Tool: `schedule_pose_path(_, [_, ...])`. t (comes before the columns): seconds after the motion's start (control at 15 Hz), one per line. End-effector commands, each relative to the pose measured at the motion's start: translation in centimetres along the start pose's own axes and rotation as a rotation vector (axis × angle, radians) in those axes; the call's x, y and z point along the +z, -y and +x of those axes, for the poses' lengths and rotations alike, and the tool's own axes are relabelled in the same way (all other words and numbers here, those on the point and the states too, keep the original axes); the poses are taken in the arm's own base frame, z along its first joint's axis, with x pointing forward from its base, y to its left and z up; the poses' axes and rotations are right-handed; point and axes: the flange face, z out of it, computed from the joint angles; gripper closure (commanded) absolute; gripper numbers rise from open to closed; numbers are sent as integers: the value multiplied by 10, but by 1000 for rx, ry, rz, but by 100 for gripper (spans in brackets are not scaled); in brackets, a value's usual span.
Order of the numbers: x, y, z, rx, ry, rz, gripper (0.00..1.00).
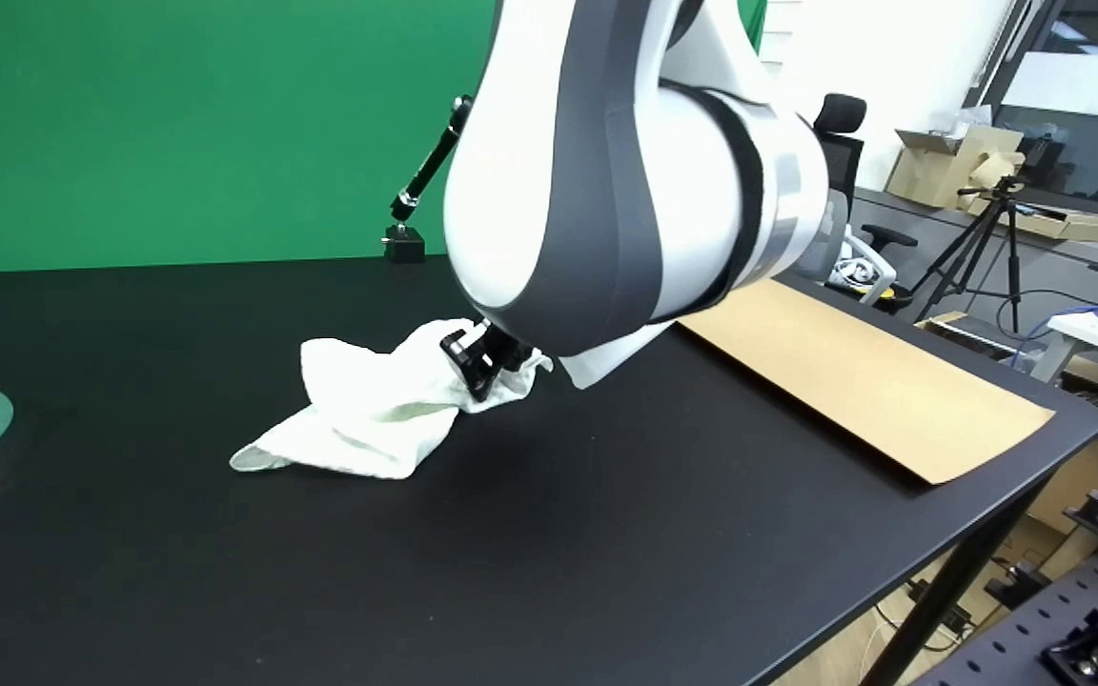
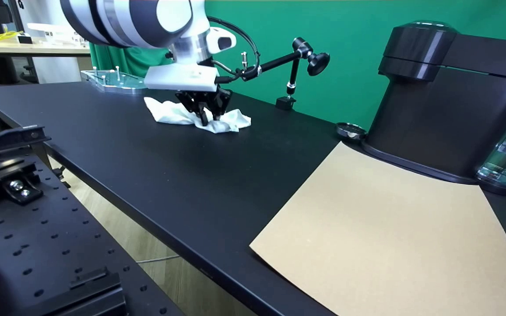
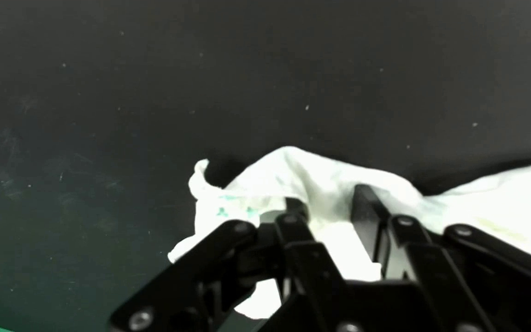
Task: Put the towel on the rack.
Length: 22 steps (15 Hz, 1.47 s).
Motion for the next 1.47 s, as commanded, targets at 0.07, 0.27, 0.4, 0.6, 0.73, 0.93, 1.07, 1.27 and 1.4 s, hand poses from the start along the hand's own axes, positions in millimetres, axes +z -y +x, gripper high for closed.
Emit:
schedule_pose_path(0.07, [-5,1,9,13,-22,-6,99])
schedule_pose_path(0.27, [-13,4,15,4,-21,12,100])
schedule_pose_path(0.4, [-20,7,23,4,-20,16,100])
schedule_pose_path(0.6, [-38,17,48,-21,-27,37,100])
schedule_pose_path(0.73, [-58,29,74,-40,-72,51,100])
schedule_pose_path(0.93, [-101,50,112,-62,-152,71,100])
schedule_pose_path(1.07, [-123,59,140,-79,-204,65,100])
schedule_pose_path(1.27, [-148,70,179,-89,-272,37,100])
schedule_pose_path(1.4, [-161,74,195,-76,-303,13,100])
